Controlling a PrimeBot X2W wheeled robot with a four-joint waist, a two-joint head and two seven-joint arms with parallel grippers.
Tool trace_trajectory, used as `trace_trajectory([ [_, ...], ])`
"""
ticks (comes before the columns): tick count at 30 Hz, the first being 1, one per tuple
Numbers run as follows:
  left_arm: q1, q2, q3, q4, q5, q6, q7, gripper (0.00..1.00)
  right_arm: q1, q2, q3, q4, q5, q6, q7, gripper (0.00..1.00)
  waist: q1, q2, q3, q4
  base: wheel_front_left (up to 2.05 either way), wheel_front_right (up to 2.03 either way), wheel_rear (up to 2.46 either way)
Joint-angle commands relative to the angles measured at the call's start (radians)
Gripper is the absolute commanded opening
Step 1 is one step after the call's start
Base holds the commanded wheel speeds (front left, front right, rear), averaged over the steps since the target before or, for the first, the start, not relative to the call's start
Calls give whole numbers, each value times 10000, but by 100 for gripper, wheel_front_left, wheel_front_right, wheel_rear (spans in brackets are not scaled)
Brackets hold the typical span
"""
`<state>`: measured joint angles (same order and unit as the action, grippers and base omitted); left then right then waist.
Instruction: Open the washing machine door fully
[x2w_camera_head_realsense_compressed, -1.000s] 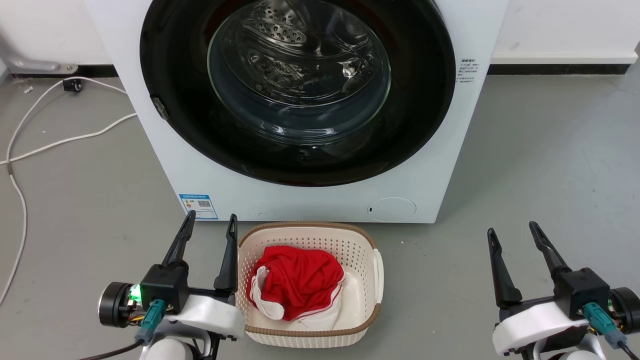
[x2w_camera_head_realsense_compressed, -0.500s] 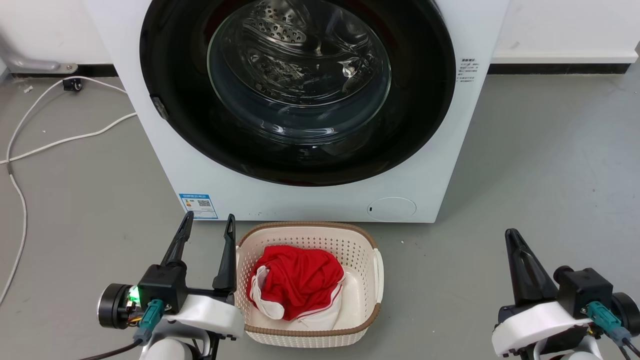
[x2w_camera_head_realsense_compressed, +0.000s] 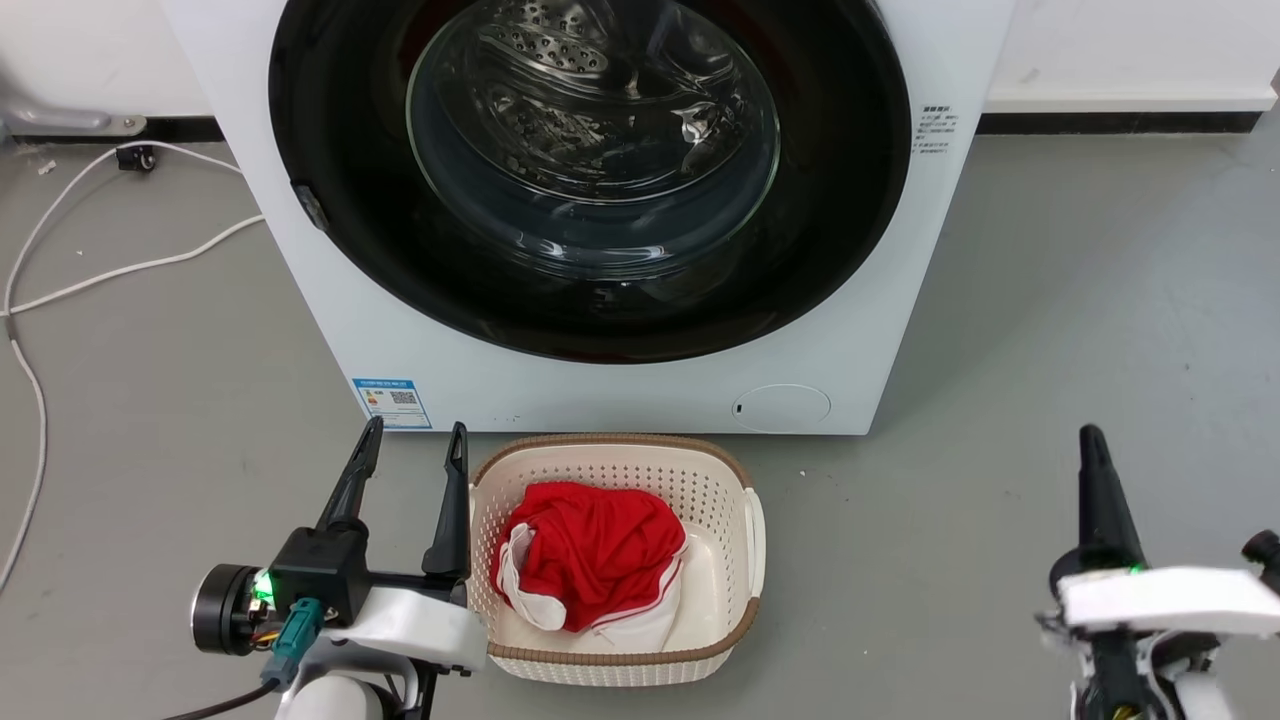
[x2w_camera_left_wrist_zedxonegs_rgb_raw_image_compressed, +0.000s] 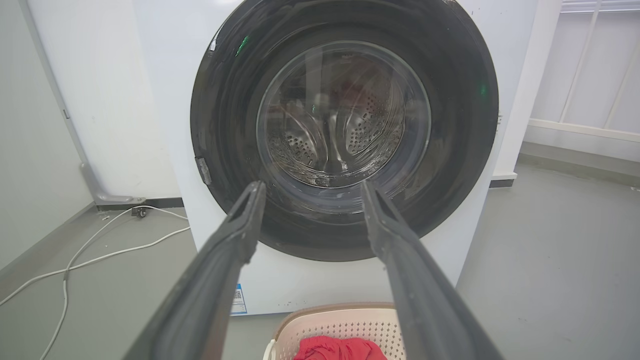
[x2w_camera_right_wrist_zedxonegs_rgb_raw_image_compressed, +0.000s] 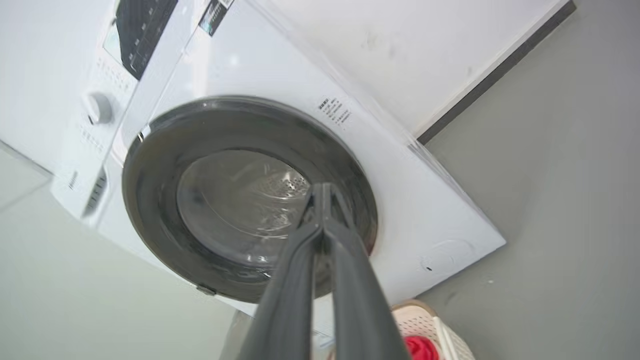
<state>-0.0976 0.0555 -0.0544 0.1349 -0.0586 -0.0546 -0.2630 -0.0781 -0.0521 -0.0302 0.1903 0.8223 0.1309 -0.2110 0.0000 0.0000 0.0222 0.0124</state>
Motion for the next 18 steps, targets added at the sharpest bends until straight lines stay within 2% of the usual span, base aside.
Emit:
trace_trajectory([
  [1, -70, -11, 35, -51, -44, -44, -27, 100, -322, 34, 27, 42, 1240, -3, -77, 0, 0, 0, 52, -1, 0, 0, 0],
  [4, -132, -20, 68, -131, -74, -19, -27, 100, -816, 30, -70, 44, 4356, -2, -40, 0, 0, 0, 191, -13, 0, 0, 0],
  [7, -229, -28, 95, -221, -101, 1, -27, 100, -1454, 24, -403, 83, 6867, -2, 228, 0, 0, 0, 381, -37, 0, 0, 0],
  [9, -310, -31, 103, -274, -113, 3, -27, 100, -1941, 22, -745, 216, 8107, -2, 511, 0, 0, 0, 531, -39, 0, 0, 0],
  [14, -504, -41, 130, -396, -132, -14, -27, 100, -3357, -420, -1262, 1121, 9866, -2, 1351, 0, 0, 0, 936, -15, 0, 0, 0],
  [18, -694, -49, 98, -546, -107, -42, -27, 100, -4704, -1190, -1015, 2245, 10281, -2, 1716, 0, 0, 0, 1357, 42, 0, 0, 0],
])
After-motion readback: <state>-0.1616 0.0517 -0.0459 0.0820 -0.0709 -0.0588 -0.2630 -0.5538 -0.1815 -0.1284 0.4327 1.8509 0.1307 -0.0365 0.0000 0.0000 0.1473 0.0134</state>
